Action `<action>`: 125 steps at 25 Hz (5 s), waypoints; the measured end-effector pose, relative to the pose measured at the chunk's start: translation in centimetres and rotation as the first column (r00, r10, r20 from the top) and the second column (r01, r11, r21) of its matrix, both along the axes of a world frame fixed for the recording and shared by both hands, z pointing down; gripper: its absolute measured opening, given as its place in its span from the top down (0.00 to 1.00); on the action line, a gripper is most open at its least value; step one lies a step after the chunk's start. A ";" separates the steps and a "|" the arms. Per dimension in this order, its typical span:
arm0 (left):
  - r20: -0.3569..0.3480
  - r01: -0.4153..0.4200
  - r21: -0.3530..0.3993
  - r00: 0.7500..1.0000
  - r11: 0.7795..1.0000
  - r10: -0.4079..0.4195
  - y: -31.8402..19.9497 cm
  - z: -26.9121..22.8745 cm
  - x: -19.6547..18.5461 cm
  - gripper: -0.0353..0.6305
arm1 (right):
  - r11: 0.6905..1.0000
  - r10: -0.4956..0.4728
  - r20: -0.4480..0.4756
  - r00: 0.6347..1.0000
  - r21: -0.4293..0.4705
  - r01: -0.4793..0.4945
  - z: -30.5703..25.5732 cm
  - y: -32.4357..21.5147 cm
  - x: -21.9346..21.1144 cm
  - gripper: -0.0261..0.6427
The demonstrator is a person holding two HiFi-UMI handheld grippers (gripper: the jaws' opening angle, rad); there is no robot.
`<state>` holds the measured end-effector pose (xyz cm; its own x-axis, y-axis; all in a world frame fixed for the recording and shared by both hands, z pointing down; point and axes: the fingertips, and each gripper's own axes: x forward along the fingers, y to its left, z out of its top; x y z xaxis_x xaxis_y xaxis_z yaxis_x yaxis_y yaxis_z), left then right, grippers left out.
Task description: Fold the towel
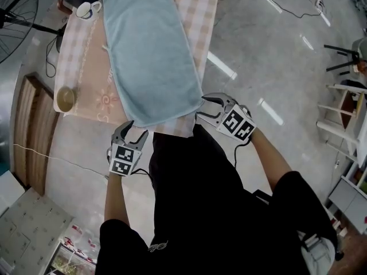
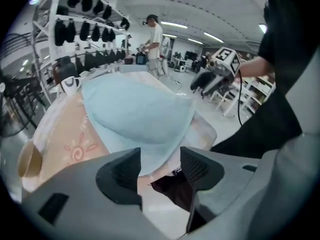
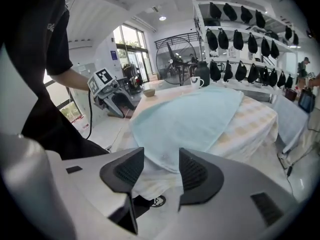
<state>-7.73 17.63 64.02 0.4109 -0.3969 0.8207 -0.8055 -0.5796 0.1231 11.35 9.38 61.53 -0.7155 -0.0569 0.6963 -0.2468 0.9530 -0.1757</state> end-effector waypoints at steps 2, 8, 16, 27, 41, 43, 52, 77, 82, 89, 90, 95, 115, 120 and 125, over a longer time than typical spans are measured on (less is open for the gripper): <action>0.038 -0.088 -0.018 0.995 0.996 0.089 0.9 1.6 0.5 0.59 | 1.000 -0.025 -0.035 0.999 0.006 0.025 0.9 0.5 0.2 0.64; 0.137 -0.188 -0.068 0.971 0.980 0.195 1.2 4.2 0.2 0.59 | 0.989 -0.132 -0.138 0.982 0.054 0.140 3.2 1.7 -0.2 0.64; 0.166 -0.178 -0.095 0.967 0.979 0.192 0.4 5.2 -0.9 0.60 | 0.989 -0.117 -0.181 0.977 0.066 0.131 4.9 0.8 -0.3 0.65; 0.129 -0.050 -0.152 0.989 0.987 0.070 0.7 4.9 -2.0 0.89 | 0.995 -0.064 -0.180 0.982 0.060 0.076 4.1 0.4 0.0 0.93; -0.109 -0.040 -0.323 0.994 0.946 0.004 10.1 1.2 0.7 0.90 | 0.990 -0.132 -0.103 0.986 -0.055 0.127 0.5 8.2 1.8 0.94; -0.120 -0.021 -0.297 0.993 0.955 -0.016 9.4 0.1 0.1 0.90 | 0.991 -0.130 -0.095 0.987 -0.036 0.127 -0.5 7.9 1.5 0.94; -0.033 0.060 0.049 0.998 0.997 -0.059 -5.2 -7.3 -5.5 0.90 | 0.982 0.001 -0.047 0.999 0.189 0.008 -6.8 -4.1 -2.5 0.94; 0.098 0.134 0.355 0.979 0.925 -0.180 -44.1 -7.5 -19.5 0.91 | 0.881 0.253 -0.025 0.967 0.418 -0.219 -7.4 -41.2 -15.3 0.94; 0.117 0.124 0.345 0.978 0.931 -0.173 -47.5 -6.5 -19.8 0.91 | 0.882 0.279 -0.035 0.960 0.404 -0.242 -6.6 -45.0 -15.7 0.94; 0.125 0.162 0.308 0.970 0.938 -0.209 -46.6 -6.0 -20.0 0.68 | 0.877 0.359 0.016 0.933 0.335 -0.344 -4.9 -47.2 -15.4 0.69; 0.118 0.177 0.302 0.968 0.937 -0.220 -45.6 -6.3 -20.0 0.68 | 0.880 0.373 0.038 0.927 0.303 -0.366 -4.9 -46.7 -14.9 0.68; 0.034 0.270 0.217 0.958 0.938 -0.284 -39.0 -4.3 -20.9 0.68 | 0.885 0.418 0.050 0.907 0.203 -0.419 -3.2 -42.5 -11.2 0.68; -0.119 0.139 -0.004 0.983 0.990 -0.138 -21.1 3.1 -12.3 0.66 | 0.984 0.180 -0.044 0.983 0.019 -0.180 4.4 -22.1 -5.1 0.68; -0.100 0.111 -0.021 0.989 0.994 -0.113 -21.3 4.4 -11.3 0.66 | 0.991 0.125 -0.059 0.990 0.051 -0.122 5.3 -22.2 -6.5 0.68; -0.085 0.159 -0.008 0.984 0.987 -0.159 -21.7 4.6 -12.2 0.80 | 0.988 0.151 -0.044 0.987 0.041 -0.150 5.1 -22.2 -6.5 0.89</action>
